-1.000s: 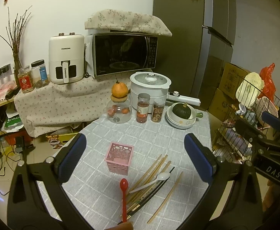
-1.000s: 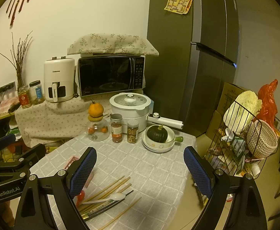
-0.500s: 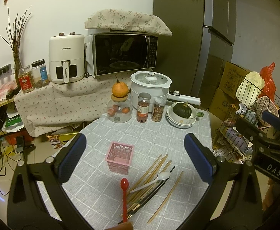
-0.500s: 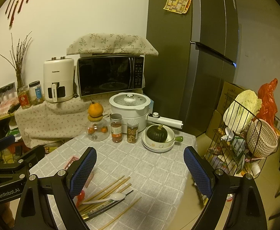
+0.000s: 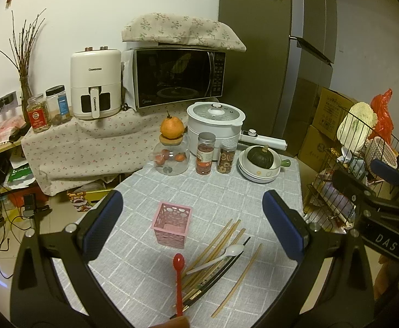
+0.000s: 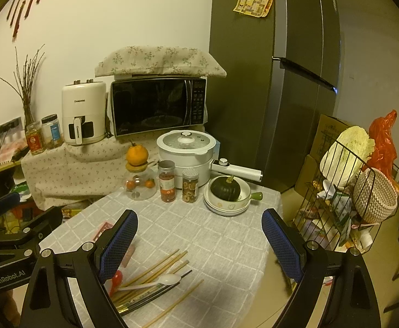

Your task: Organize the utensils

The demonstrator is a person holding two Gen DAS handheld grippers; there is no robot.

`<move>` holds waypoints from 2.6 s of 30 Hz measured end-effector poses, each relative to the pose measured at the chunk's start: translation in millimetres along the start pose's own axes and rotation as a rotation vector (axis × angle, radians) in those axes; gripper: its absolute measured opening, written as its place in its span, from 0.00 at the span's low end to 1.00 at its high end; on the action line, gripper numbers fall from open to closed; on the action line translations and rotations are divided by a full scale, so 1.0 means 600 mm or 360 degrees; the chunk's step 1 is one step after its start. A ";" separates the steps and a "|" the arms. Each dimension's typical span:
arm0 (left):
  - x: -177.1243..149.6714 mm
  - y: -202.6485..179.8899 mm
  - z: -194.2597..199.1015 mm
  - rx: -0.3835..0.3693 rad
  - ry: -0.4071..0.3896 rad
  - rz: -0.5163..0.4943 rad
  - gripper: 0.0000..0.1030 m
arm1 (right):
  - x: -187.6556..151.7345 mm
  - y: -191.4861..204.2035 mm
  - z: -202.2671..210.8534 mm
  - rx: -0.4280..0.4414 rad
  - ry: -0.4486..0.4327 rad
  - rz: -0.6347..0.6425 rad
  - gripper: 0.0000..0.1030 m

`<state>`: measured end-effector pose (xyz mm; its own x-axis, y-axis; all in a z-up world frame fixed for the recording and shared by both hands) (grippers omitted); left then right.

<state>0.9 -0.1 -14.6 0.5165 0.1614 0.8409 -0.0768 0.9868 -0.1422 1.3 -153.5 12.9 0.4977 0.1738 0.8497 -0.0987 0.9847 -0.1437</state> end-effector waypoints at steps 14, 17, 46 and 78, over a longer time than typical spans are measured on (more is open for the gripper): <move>-0.006 0.009 0.002 0.0006 0.0018 0.0000 0.99 | -0.002 0.001 -0.005 0.0006 0.0016 -0.0009 0.91; -0.005 0.009 0.002 0.0017 0.0023 -0.0004 0.99 | -0.003 -0.003 -0.009 0.0005 0.0030 -0.0016 0.91; -0.069 0.057 -0.141 0.0019 0.0755 -0.0076 0.99 | -0.107 -0.001 -0.241 0.0252 0.0910 -0.0015 0.91; -0.189 0.082 -0.287 -0.0079 0.1272 -0.0277 0.90 | -0.318 0.032 -0.423 0.0315 0.1497 -0.0044 0.34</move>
<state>85.3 28.4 -206.6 0.9709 -0.0673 0.2298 0.0884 0.9927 -0.0827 123.0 -164.8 -280.7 0.9811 0.1742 0.0846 -0.1774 0.9836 0.0318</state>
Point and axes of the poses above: each gripper's, at about its wrist camera, not at the fingertips, and z roughly against the way its jaws point, y to its left, x to its top, the point moved 1 cm from there along -z, roughly the way its jaws point, and after that the axes turned 5 degrees about z, right-handed, at the moved point
